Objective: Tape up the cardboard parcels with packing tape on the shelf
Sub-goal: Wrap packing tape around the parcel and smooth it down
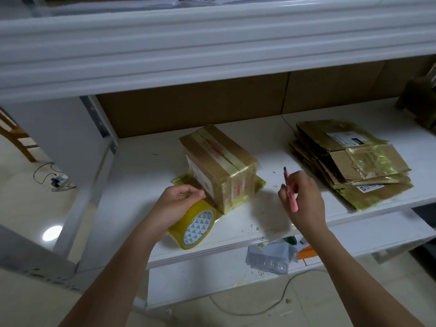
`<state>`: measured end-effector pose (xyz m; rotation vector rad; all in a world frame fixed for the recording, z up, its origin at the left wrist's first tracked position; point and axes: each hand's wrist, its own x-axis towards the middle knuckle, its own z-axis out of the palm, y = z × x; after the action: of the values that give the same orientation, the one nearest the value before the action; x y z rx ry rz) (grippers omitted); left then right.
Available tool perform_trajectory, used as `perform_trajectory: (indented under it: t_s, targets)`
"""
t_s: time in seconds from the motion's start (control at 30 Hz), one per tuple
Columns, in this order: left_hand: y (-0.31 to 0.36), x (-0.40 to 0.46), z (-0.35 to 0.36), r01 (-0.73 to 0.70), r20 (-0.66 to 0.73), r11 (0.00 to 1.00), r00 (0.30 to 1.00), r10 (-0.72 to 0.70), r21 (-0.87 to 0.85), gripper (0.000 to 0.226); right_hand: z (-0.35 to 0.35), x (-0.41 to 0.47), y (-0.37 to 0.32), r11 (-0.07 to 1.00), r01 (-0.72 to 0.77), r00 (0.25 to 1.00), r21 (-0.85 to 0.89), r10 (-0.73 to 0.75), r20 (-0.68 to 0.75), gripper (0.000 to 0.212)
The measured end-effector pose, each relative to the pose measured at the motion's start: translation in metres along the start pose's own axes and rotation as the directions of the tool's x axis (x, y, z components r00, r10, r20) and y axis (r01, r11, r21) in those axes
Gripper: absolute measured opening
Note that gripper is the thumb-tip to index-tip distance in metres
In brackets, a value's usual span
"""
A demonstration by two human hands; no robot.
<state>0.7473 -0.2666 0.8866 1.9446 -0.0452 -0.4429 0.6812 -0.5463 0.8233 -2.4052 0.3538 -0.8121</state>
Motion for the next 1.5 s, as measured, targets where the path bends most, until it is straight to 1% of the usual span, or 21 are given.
perform_trajectory:
  t_s: [0.07,0.1,0.17,0.23,0.33,0.4,0.5,0.6,0.7,0.83,0.9,0.97,1.07,1.1,1.13,1.2,1.27,1.37,1.43,1.47,1.5]
  targets:
    - [0.000,-0.001,0.001,-0.005,-0.007,1.000,1.000,0.004,-0.013,0.012,-0.008,0.005,-0.031,0.972,0.012,0.995,0.235,0.013,-0.104,0.008]
    - [0.000,-0.001,0.001,-0.008,-0.015,1.000,1.000,0.008,-0.008,0.012,-0.011,0.007,-0.047,0.948,0.050,0.993,0.314,-0.014,-0.116,0.006]
    - [-0.001,-0.002,0.002,-0.014,-0.034,1.000,0.999,0.014,0.009,0.013,-0.011,0.008,-0.074,0.898,0.147,0.989,0.414,-0.123,-0.085,0.018]
    - [-0.001,-0.002,0.003,-0.022,-0.046,1.000,0.999,0.022,0.011,0.017,-0.004,0.006,-0.093,0.834,0.216,0.973,0.508,-0.230,-0.037,0.022]
    - [0.000,-0.003,0.006,-0.027,-0.057,1.000,0.998,0.027,-0.001,0.018,0.010,0.005,-0.110,0.759,0.225,0.944,0.611,-0.324,0.056,0.019]
    - [0.000,-0.004,0.007,-0.033,-0.062,0.999,0.998,0.033,0.000,0.018,0.017,0.003,-0.110,0.758,0.205,0.927,0.620,-0.354,0.126,0.016]
    - [-0.004,-0.003,0.005,-0.038,-0.061,0.999,0.997,0.038,0.003,0.018,0.024,-0.001,-0.102,0.762,0.184,0.911,0.620,-0.369,0.183,0.003]
    - [-0.007,0.000,0.004,-0.044,-0.052,0.999,0.998,0.046,0.024,0.019,0.026,0.000,-0.099,0.761,0.183,0.899,0.623,-0.385,0.206,0.008]
    - [-0.009,0.003,0.004,-0.059,-0.055,0.997,0.997,0.062,0.046,0.019,0.025,0.005,-0.100,0.779,0.245,0.860,0.578,-0.449,0.241,0.005]
    - [-0.012,0.008,0.002,-0.077,-0.048,0.991,0.995,0.083,0.106,0.020,0.023,0.007,-0.104,0.795,0.299,0.827,0.528,-0.492,0.273,0.020]
    - [-0.012,0.010,0.003,-0.079,-0.041,0.989,0.996,0.084,0.127,0.020,0.022,0.008,-0.105,0.782,0.304,0.819,0.544,-0.506,0.271,0.022]
    - [-0.011,0.011,0.004,-0.082,-0.033,0.989,0.996,0.086,0.121,0.020,0.022,0.009,-0.103,0.783,0.271,0.833,0.560,-0.482,0.270,0.015]
    - [-0.010,0.010,0.004,-0.082,-0.027,0.993,0.996,0.085,0.085,0.020,0.020,0.010,-0.097,0.807,0.106,0.894,0.581,-0.333,0.300,0.007]
    - [-0.009,0.010,0.004,-0.082,-0.023,0.994,0.996,0.084,0.079,0.020,0.020,0.011,-0.096,0.809,0.073,0.900,0.583,-0.306,0.311,0.005]
    - [-0.010,0.010,0.005,-0.082,-0.021,0.994,0.996,0.083,0.072,0.020,0.019,0.012,-0.096,0.809,0.080,0.896,0.582,-0.315,0.314,0.005]
    - [-0.011,0.010,0.005,-0.081,-0.025,0.995,0.996,0.083,0.063,0.020,0.018,0.013,-0.100,0.813,0.153,0.865,0.561,-0.385,0.322,0.010]
    - [-0.013,0.011,0.005,-0.075,-0.029,0.995,0.997,0.078,0.068,0.020,0.017,0.013,-0.103,0.815,0.230,0.828,0.532,-0.451,0.333,0.006]
    - [-0.016,0.013,0.006,-0.076,-0.026,0.993,0.997,0.079,0.096,0.020,0.019,0.016,-0.102,0.808,0.295,0.791,0.511,-0.506,0.344,0.008]
    - [-0.020,0.017,0.005,-0.080,-0.050,0.985,0.995,0.089,0.153,0.020,0.023,0.017,-0.096,0.815,0.326,0.759,0.480,-0.528,0.382,0.011]
    - [-0.023,0.019,0.002,-0.077,-0.083,0.974,0.992,0.097,0.214,0.019,0.025,0.017,-0.092,0.829,0.334,0.749,0.449,-0.522,0.408,0.013]
    - [-0.026,0.020,-0.002,-0.063,-0.119,0.959,0.988,0.099,0.275,0.018,0.026,0.016,-0.089,0.846,0.316,0.754,0.429,-0.498,0.427,0.013]
